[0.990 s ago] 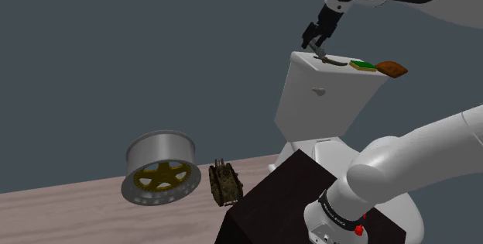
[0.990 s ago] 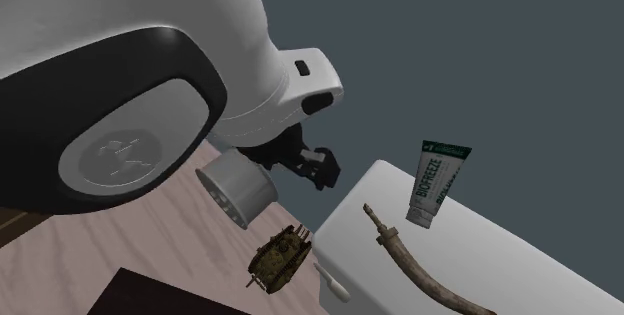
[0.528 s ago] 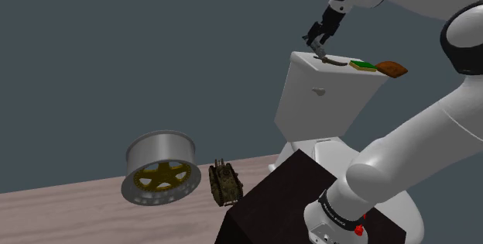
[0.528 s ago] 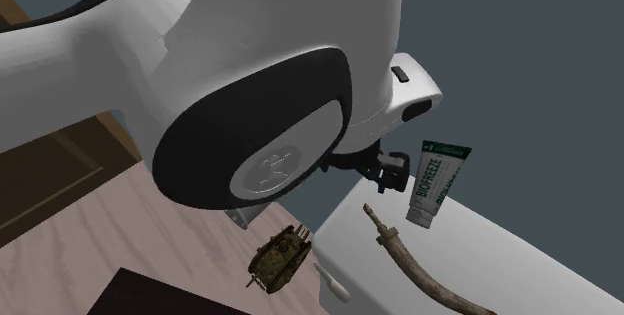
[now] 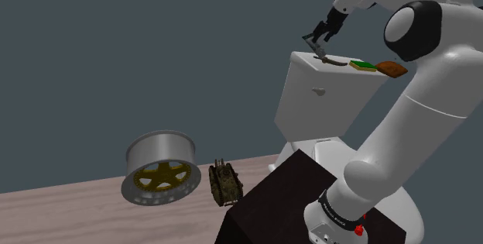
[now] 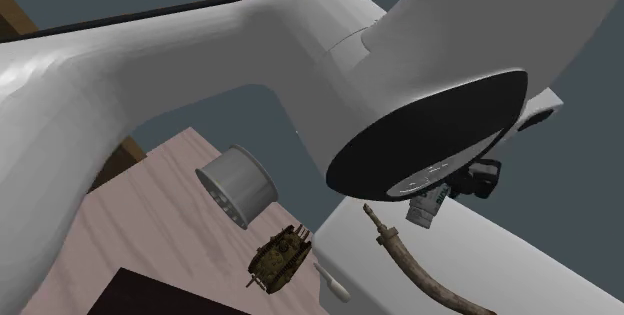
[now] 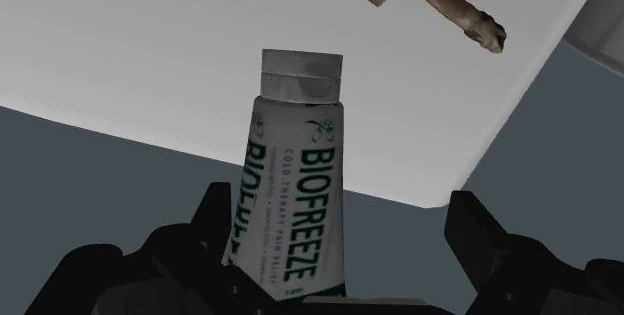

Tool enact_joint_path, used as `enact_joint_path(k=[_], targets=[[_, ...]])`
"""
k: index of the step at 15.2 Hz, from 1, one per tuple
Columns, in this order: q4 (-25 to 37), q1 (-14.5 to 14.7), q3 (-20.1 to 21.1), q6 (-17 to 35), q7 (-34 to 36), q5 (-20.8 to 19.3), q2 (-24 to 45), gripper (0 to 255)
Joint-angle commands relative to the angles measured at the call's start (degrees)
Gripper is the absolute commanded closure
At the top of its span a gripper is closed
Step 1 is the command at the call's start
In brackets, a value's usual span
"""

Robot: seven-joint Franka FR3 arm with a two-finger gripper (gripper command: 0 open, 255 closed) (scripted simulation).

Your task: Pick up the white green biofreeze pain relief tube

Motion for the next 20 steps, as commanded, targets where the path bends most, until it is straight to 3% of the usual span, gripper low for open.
enact_joint_path(k=[1,10,11,20], targets=[[5.6,-2.4,-1.1,-1.5,-3.3,4.1,5.0,0],[-1.4,-1.9,-0.7,4.6,-3.5,3.7,4.0,0],[-1.2,-1.8,-0.6,4.6,-3.5,3.7,4.1,255],[-1.4,-1.9,-0.7,4.6,-3.5,3.7,4.0,255]])
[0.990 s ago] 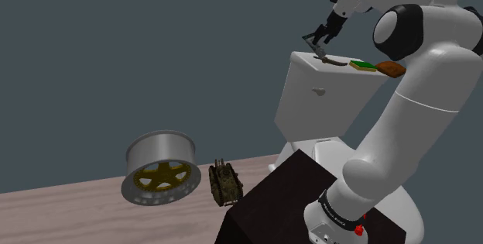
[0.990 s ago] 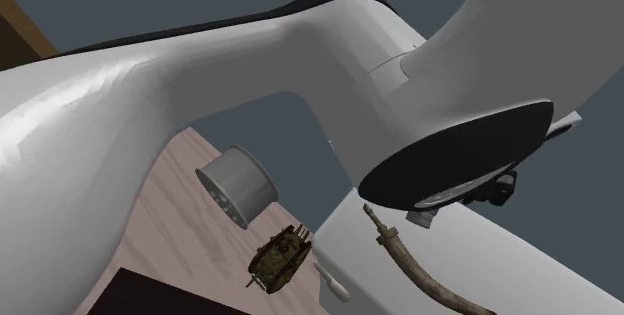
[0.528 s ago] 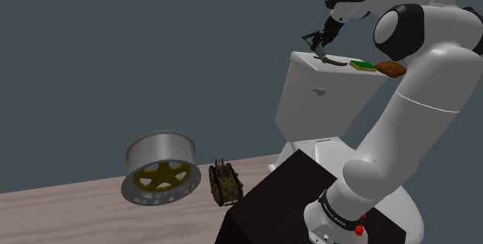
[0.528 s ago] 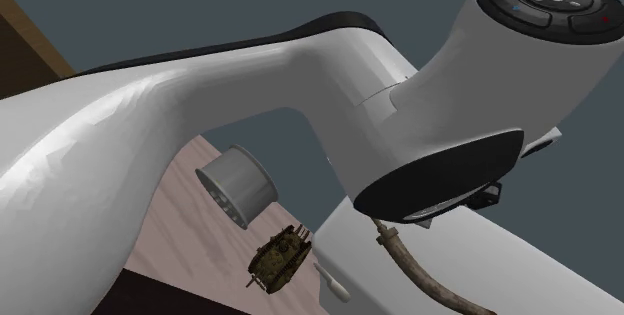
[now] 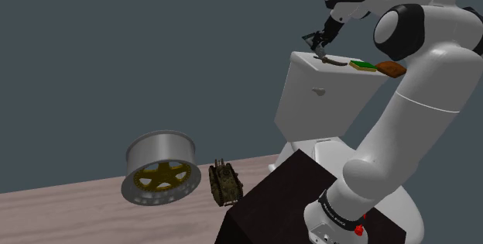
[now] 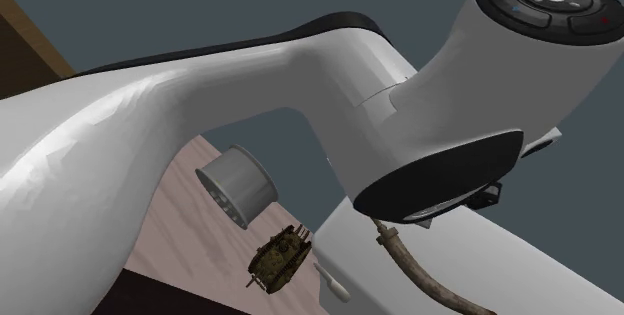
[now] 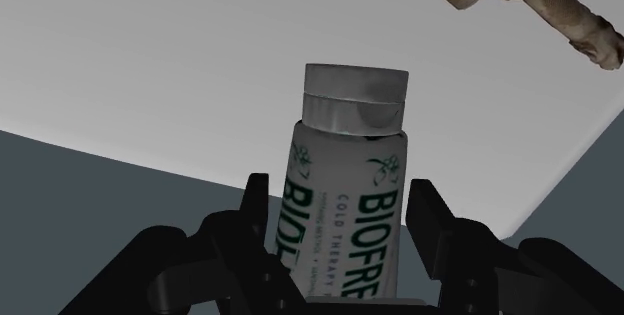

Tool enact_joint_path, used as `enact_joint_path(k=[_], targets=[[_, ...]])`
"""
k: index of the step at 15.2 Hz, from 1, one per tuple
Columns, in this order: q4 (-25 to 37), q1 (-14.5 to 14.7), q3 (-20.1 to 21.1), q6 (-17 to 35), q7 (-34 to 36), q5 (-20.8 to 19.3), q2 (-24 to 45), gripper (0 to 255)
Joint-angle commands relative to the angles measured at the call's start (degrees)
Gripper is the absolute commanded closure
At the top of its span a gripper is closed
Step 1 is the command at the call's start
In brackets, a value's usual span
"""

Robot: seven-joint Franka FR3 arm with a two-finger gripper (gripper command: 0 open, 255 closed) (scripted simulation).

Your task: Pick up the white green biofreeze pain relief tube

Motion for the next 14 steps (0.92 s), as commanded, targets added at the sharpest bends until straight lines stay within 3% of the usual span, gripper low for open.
enact_joint_path(k=[1,14], targets=[[0.7,-0.1,-0.1,-0.8,0.0,0.0,0.0,255],[13.9,-1.8,-0.5,-11.8,0.2,1.4,2.7,255]])
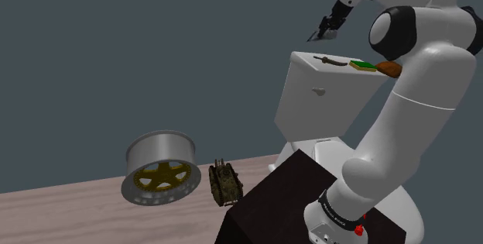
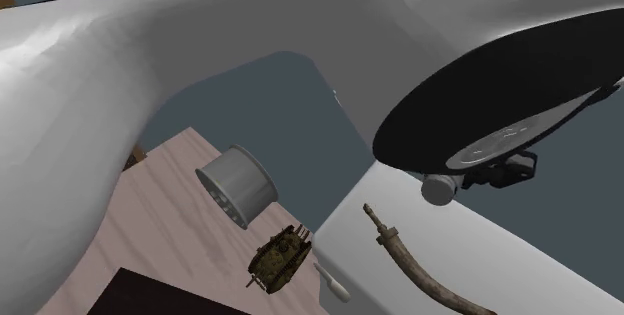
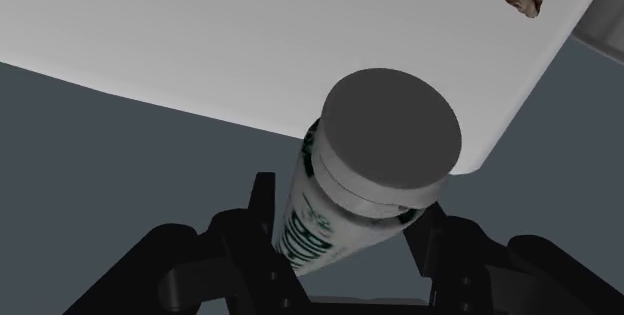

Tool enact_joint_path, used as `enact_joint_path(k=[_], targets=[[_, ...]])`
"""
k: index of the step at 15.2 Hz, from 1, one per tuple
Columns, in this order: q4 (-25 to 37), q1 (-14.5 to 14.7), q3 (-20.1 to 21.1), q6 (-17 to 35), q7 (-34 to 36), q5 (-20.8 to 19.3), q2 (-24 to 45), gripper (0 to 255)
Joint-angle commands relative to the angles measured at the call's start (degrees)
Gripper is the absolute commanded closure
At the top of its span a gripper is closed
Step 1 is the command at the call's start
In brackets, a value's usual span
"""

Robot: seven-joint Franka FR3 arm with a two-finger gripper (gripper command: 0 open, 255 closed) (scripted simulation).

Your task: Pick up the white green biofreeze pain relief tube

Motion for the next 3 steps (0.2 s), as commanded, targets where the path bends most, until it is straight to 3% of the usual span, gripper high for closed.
enact_joint_path(k=[1,3], targets=[[2.5,-0.4,0.0,-1.4,-0.1,0.5,0.8,255],[2.7,-0.5,0.0,-1.5,-0.1,0.6,0.9,255]])
